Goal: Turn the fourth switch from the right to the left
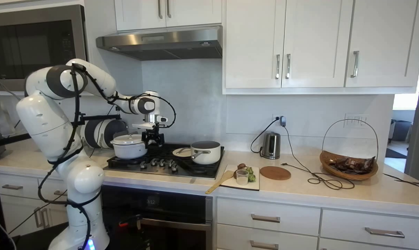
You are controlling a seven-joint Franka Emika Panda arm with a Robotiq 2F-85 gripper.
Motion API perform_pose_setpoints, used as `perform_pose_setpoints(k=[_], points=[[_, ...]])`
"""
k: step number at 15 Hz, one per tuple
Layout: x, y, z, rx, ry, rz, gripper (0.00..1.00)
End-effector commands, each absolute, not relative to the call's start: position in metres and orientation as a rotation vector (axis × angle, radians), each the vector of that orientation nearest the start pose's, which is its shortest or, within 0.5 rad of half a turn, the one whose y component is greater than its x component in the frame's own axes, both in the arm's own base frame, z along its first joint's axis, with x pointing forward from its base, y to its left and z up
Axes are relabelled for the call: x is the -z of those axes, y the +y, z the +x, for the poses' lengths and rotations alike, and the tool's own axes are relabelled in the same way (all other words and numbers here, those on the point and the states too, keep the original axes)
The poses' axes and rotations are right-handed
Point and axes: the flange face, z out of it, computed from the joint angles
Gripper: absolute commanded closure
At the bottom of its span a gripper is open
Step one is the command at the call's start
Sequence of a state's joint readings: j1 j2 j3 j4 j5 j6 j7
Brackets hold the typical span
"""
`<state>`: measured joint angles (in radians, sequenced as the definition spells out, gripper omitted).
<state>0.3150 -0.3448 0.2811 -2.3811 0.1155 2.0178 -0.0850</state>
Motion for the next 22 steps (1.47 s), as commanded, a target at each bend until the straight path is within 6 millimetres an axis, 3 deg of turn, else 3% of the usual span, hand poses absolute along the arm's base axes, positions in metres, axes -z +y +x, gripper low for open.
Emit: perform_pose_setpoints(k=[1,10,22], points=[[-0.429,0.278,0.356,-0.010,-0.952,-2.963,0.00],[-0.401,0.330,0.357,0.034,-1.069,-2.922,0.00],[-0.366,0.360,0.382,-0.034,-1.089,-2.908,0.00]])
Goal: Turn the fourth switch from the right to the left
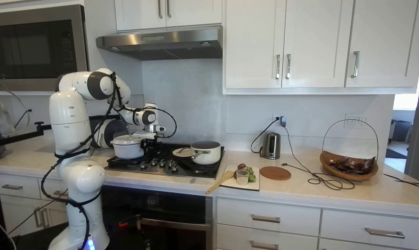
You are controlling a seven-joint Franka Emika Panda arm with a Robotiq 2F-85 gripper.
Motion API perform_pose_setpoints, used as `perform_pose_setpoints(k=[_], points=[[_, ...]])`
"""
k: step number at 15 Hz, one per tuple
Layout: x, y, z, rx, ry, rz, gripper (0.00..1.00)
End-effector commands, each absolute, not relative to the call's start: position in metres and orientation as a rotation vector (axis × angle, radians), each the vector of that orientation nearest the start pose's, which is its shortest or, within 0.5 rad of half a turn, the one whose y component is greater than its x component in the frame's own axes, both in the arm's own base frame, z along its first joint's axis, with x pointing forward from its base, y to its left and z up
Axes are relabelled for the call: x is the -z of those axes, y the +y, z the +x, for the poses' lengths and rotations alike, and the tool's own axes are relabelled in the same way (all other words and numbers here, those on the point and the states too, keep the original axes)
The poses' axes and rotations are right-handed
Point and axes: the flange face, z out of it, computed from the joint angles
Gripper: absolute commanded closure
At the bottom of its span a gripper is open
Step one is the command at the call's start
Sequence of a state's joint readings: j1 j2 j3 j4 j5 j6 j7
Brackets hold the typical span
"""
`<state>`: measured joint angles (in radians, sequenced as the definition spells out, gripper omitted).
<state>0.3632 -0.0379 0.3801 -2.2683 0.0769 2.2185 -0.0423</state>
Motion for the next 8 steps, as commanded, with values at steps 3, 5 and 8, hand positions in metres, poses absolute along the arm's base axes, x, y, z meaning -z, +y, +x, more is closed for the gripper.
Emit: perform_pose_setpoints(k=[3,5,8], points=[[-0.357,0.364,0.386,-0.034,-1.075,-2.917,0.00],[-0.351,0.365,0.388,-0.037,-1.060,-2.925,0.00],[-0.346,0.367,0.390,-0.035,-1.047,-2.932,0.00]])
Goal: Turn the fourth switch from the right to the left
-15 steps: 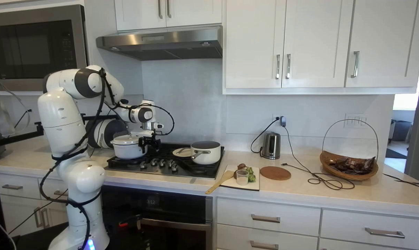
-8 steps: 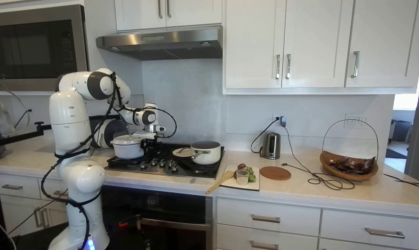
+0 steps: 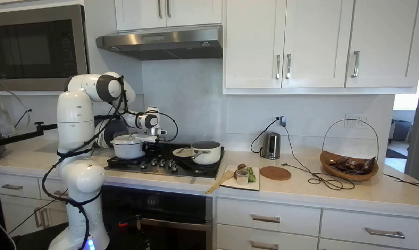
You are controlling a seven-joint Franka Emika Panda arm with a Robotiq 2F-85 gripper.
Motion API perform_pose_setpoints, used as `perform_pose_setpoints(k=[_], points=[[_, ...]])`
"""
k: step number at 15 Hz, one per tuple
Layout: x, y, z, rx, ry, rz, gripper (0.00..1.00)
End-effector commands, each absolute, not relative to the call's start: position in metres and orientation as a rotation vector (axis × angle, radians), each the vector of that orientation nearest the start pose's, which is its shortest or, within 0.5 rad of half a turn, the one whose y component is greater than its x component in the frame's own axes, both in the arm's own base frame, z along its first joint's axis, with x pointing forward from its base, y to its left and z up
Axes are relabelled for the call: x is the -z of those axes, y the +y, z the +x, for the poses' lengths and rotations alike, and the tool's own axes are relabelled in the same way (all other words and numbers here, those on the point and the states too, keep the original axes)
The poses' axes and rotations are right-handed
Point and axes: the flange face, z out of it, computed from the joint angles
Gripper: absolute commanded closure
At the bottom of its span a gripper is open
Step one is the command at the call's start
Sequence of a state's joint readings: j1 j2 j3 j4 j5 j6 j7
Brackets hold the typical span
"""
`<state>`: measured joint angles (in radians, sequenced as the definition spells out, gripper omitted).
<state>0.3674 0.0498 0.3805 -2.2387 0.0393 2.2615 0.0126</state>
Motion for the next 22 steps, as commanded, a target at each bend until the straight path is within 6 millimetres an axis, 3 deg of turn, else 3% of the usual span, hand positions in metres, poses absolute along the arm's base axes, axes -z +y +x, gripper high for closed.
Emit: perform_pose_setpoints(k=[1,3,4,5,13,14,15,16,19,21,22], points=[[-0.345,0.367,0.390,-0.034,-1.044,-2.934,0.00],[-0.343,0.368,0.392,-0.033,-1.044,-2.939,0.16],[-0.342,0.369,0.393,-0.035,-1.047,-2.942,0.33],[-0.342,0.369,0.393,-0.035,-1.049,-2.944,0.38],[-0.343,0.376,0.404,-0.020,-1.075,-2.944,0.44],[-0.342,0.376,0.405,-0.022,-1.072,-2.944,0.49],[-0.341,0.377,0.405,-0.024,-1.072,-2.943,0.67],[-0.341,0.376,0.406,-0.025,-1.068,-2.943,0.69],[-0.341,0.375,0.406,-0.028,-1.062,-2.943,0.94],[-0.342,0.376,0.404,-0.024,-1.073,-2.944,0.99],[-0.343,0.375,0.404,-0.024,-1.071,-2.945,0.95]])
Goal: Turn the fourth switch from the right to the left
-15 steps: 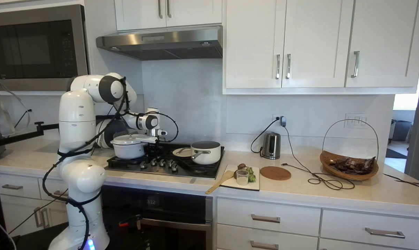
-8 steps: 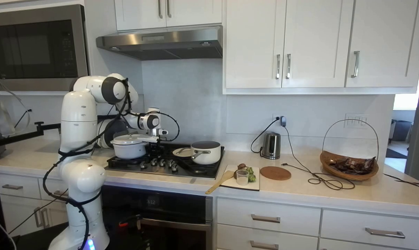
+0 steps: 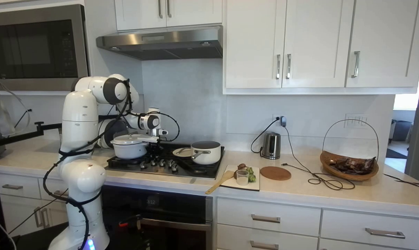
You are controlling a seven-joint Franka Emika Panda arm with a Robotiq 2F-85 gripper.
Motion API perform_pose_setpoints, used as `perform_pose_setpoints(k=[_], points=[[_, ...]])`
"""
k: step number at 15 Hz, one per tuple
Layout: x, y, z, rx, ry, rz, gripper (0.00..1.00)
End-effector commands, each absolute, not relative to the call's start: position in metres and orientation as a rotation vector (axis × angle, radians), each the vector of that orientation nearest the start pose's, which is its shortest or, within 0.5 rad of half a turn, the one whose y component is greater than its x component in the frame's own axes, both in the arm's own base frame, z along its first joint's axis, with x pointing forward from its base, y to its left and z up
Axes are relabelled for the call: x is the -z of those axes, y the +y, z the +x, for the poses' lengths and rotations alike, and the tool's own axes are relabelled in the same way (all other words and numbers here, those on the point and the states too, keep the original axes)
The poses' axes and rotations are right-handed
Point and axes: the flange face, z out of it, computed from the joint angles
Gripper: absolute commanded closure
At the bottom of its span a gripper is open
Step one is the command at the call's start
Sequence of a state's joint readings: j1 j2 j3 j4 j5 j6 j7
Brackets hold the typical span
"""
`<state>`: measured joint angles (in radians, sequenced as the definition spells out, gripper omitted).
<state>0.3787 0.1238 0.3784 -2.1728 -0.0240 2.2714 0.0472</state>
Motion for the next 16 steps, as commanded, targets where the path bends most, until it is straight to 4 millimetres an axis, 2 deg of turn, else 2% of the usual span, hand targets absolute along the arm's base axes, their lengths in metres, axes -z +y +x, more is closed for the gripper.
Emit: perform_pose_setpoints(k=[1,4,16], points=[[-0.344,0.376,0.404,-0.022,-1.072,-2.944,0.95],[-0.343,0.373,0.403,-0.028,-1.068,-2.946,0.95],[-0.319,0.374,0.394,-0.115,-1.076,-2.923,0.95]])
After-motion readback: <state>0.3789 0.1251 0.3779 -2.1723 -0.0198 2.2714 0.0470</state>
